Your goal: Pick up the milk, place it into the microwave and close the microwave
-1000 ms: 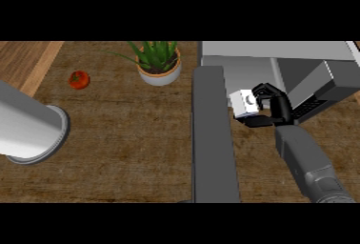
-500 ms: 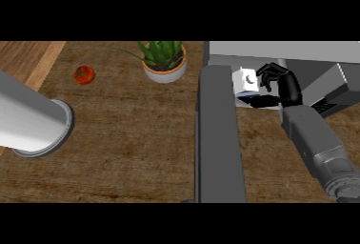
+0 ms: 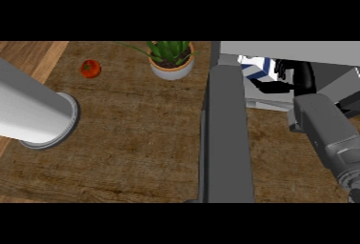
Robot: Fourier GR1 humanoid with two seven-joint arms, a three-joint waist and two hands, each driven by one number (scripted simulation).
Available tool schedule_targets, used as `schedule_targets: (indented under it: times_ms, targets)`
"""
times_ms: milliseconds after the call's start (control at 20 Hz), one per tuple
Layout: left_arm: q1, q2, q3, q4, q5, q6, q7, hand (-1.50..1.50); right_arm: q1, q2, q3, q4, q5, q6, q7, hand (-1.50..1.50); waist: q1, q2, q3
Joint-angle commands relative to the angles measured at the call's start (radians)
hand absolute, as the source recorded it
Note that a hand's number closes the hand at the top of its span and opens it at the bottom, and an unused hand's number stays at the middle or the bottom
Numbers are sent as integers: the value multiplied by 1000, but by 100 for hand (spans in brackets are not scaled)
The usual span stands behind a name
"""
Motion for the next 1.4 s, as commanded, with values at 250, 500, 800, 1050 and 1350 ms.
schedule_targets:
  times_ms: [250, 500, 800, 1050, 1350]
  targets:
    - [-32, 19, -5, 30, -5, -9, 2, -150, -22, -51, -18, 20, -3, -57, 42, 150, 39, 21, 3]
    - [-76, 31, -17, 33, -5, -1, 1, -150, -39, -70, -20, 16, 1, -81, 41, 150, 43, 31, 4]
    - [-74, 41, -17, 44, -7, -2, 11, -150, -45, -90, -30, 22, -5, -77, 47, 150, 67, 40, 6]
    - [-107, 55, -6, 47, -37, 15, 11, -150, -57, -122, -31, 22, -3, -55, 50, 150, 61, 49, 7]
    - [-122, 69, 0, 44, -59, 9, 9, -150, -54, -125, -35, 28, -2, -65, 50, 150, 76, 49, 8]
